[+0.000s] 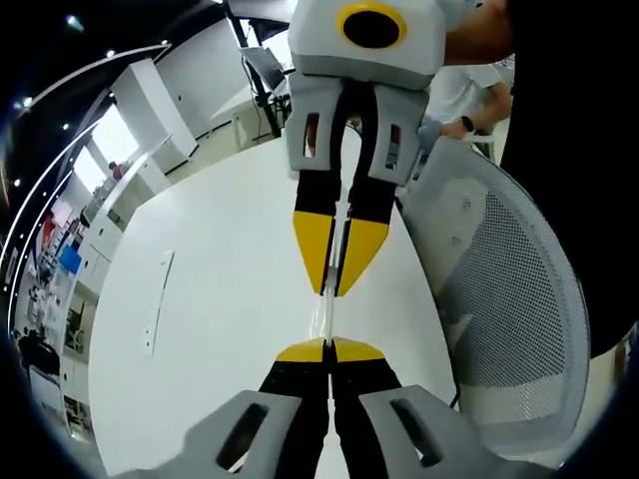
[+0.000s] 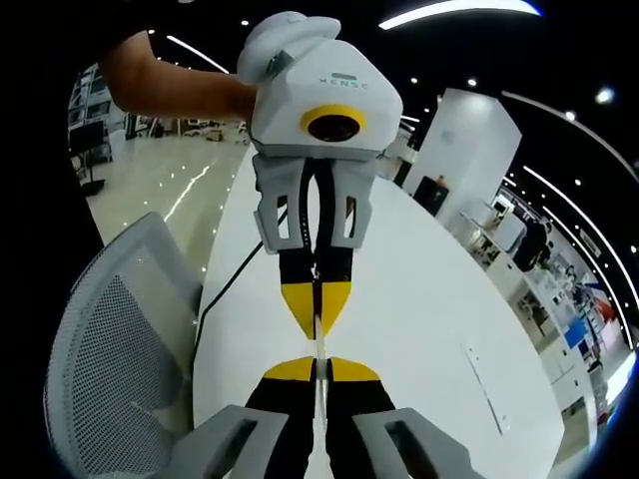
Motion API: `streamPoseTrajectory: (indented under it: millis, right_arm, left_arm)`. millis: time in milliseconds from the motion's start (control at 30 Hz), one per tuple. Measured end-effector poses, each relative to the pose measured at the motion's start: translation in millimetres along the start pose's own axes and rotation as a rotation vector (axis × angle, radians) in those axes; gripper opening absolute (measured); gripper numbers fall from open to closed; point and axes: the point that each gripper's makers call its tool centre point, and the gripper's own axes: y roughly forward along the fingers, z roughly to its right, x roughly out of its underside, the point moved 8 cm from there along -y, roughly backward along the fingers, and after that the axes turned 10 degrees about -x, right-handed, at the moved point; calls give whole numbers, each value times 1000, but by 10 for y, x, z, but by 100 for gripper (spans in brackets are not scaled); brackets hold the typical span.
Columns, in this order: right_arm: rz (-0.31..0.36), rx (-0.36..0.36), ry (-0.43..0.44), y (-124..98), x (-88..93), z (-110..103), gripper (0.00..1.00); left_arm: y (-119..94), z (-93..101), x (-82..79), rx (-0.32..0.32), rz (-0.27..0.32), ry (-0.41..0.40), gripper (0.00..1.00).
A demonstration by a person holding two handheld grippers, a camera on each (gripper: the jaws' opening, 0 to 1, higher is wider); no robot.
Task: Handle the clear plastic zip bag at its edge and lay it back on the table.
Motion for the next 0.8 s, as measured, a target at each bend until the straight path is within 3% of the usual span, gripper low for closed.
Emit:
streamPoseTrajectory:
  millis: [800]
  right_arm:
    - [3,-5,14,-5,25,-13,0]
  left_arm:
    - [-23,7,60,6,-10,-7,0]
